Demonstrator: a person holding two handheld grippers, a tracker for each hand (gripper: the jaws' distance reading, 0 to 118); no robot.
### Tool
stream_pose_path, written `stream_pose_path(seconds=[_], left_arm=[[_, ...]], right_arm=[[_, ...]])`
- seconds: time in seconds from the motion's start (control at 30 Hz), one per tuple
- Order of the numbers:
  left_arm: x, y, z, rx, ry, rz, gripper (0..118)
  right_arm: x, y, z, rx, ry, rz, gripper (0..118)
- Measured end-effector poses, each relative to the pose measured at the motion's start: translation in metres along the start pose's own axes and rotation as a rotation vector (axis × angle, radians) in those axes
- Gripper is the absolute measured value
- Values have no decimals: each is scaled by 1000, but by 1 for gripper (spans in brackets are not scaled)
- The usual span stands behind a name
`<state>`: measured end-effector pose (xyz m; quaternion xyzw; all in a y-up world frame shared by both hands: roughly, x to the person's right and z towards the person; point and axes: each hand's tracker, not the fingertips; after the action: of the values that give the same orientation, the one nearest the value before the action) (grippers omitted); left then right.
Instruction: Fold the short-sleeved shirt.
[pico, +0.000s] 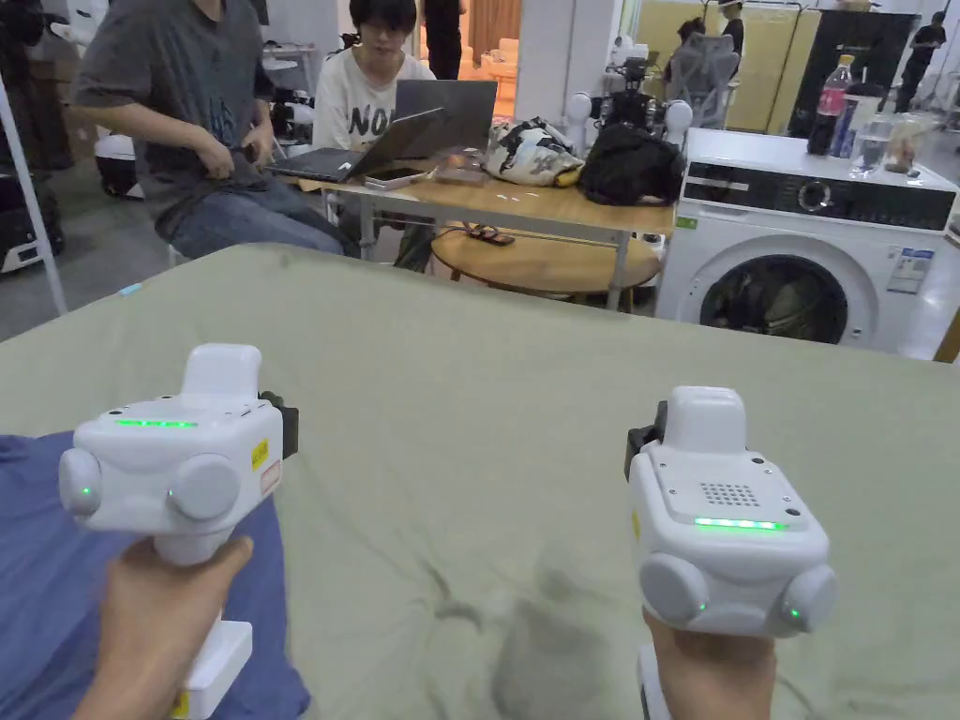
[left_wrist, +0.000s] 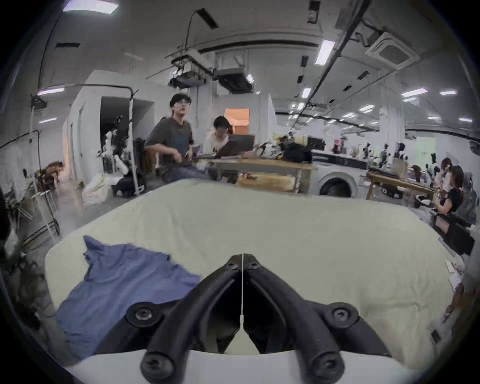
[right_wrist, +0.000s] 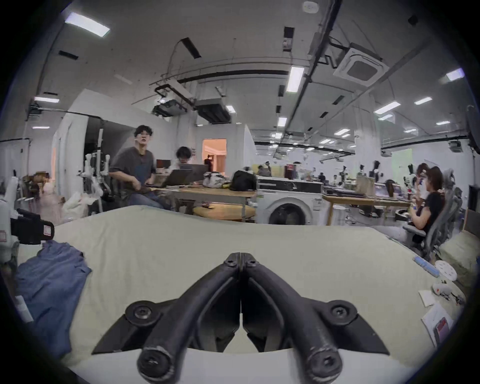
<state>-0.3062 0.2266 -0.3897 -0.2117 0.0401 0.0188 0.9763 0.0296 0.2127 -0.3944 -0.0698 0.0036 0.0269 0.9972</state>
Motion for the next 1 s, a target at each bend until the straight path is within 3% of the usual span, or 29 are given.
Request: stream_pose_path(seconds=[0.13, 0.33, 0.37, 0.4, 0.43, 0.47, 0.53, 0.67, 0.73, 0.8, 0.93, 1.0], left_arm=[[-52, -6, 5, -132, 62, -11, 0], [-120, -18, -1, -432, 37, 49, 0], [-130, -21, -5, -478, 44, 49, 6], [-140, -24, -8, -511, 31, 66, 25], [-149, -28, -11, -542, 26, 91, 52], [-154, -30, -11, -549, 14, 136, 69], [-167, -35, -19, -562, -4, 225, 66], [-173, -50, -49, -584, 34, 245, 67], [-169, -64, -68, -668, 25, 253, 78], [-159, -84, -87, -764, 16, 224, 81], [-138, -88, -90, -656, 124, 41, 81], [-134, -88, -80, -616, 83, 31, 70]], right_arm=[[-52, -3, -6, -38, 100, 6, 0], [-94, -16, -8, -80, 191, 32, 0], [-98, -18, -8, -85, 200, 37, 0], [-100, -21, -8, -91, 205, 42, 0], [-100, -23, -9, -95, 208, 47, 0], [-101, -25, -9, -99, 209, 51, 0], [-99, -28, -11, -113, 211, 54, 0], [-91, -32, -14, -135, 199, 47, 0], [-85, -33, -16, -140, 188, 51, 0], [-79, -34, -17, -144, 176, 53, 0], [-67, -33, -19, -157, 154, 43, 0], [-62, -33, -19, -158, 149, 35, 0]])
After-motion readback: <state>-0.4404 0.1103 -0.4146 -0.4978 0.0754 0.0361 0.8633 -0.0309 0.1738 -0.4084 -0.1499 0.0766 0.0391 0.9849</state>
